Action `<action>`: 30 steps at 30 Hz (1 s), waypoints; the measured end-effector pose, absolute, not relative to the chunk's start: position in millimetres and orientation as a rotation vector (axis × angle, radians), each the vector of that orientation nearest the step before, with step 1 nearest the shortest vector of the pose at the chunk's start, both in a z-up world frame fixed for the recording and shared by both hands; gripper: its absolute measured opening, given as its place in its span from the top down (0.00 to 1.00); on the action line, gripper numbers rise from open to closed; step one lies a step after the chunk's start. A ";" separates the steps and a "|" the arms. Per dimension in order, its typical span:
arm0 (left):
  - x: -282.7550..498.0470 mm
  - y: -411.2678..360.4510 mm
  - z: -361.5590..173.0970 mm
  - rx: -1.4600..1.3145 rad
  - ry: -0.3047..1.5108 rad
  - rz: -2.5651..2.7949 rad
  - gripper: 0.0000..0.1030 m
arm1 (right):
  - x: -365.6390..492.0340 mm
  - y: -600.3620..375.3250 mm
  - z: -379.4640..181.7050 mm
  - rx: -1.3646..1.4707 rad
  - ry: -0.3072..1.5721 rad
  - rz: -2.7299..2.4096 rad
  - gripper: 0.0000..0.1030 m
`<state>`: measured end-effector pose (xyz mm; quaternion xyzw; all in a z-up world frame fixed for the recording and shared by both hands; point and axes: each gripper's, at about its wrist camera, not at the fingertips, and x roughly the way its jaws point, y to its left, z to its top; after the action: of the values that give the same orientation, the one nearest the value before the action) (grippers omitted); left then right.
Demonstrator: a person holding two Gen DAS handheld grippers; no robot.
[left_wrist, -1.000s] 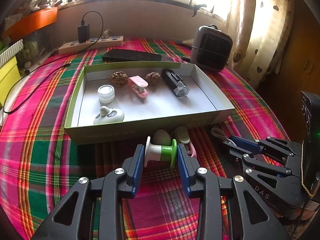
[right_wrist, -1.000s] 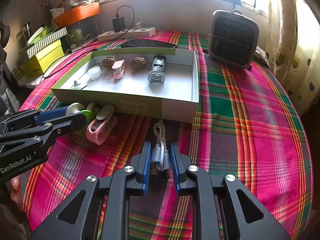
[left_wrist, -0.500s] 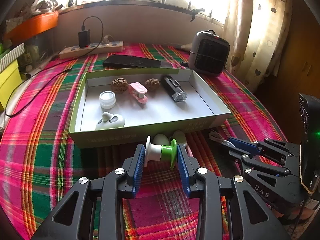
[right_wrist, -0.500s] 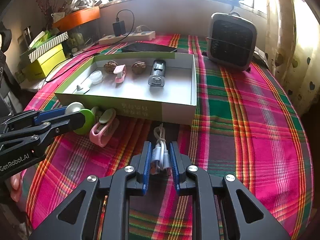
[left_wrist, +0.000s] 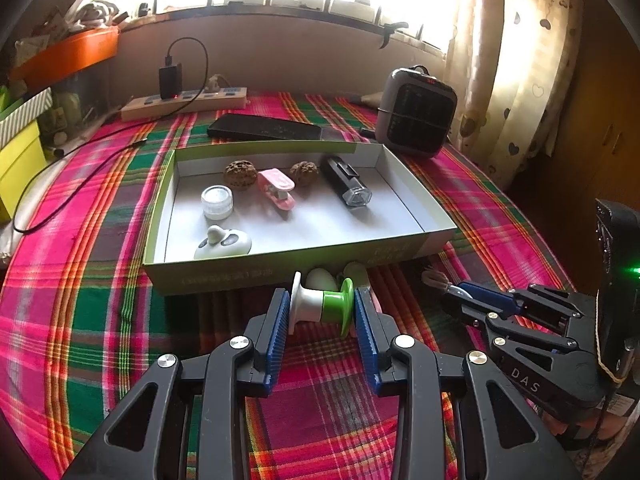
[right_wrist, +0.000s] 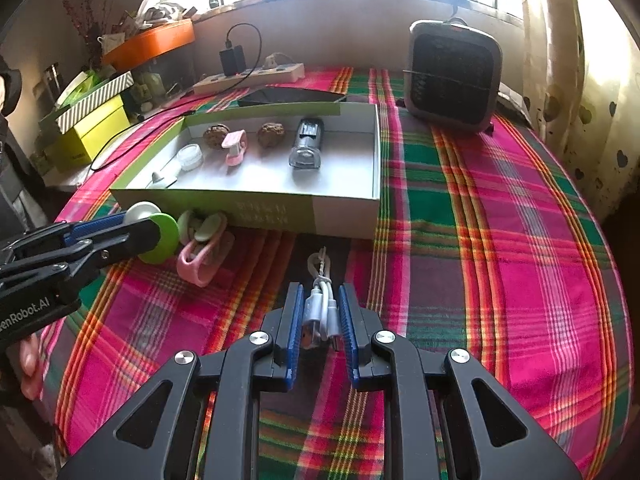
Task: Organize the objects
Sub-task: 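Lift the spool and cable and carry them toward the tray, then lower the spool and cable into the tray with both grippers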
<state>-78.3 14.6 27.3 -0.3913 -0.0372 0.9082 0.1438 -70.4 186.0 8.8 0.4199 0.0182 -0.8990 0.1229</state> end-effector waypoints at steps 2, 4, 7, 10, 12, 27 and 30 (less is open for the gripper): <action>-77.9 14.7 28.0 -1.123 -0.107 2.620 0.70 | -70.1 187.7 10.7 1.214 0.040 -2.626 0.81; -76.6 13.6 30.2 -1.111 -0.108 2.627 0.70 | -69.5 189.2 14.0 1.197 0.031 -2.632 0.81; -76.1 13.0 33.7 -1.096 -0.105 2.635 0.70 | -69.1 190.0 17.6 1.181 0.027 -2.640 0.81; -76.1 12.7 36.5 -1.088 -0.103 2.638 0.70 | -67.9 189.5 20.8 1.164 0.032 -2.644 0.81; -76.6 13.2 39.4 -1.077 -0.099 2.641 0.70 | -67.7 189.5 24.3 1.150 0.030 -2.646 0.81; -91.4 13.5 47.7 -1.056 -0.090 2.642 0.70 | -79.0 189.4 41.4 1.093 0.026 -2.683 0.81; -96.9 13.8 47.6 -1.055 -0.087 2.643 0.70 | -85.8 188.7 43.9 1.087 0.035 -2.687 0.81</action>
<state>-96.9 13.8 47.6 -0.3666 -0.0304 0.9182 0.1467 -85.8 188.7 43.9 0.3721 0.0121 -0.9202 0.1211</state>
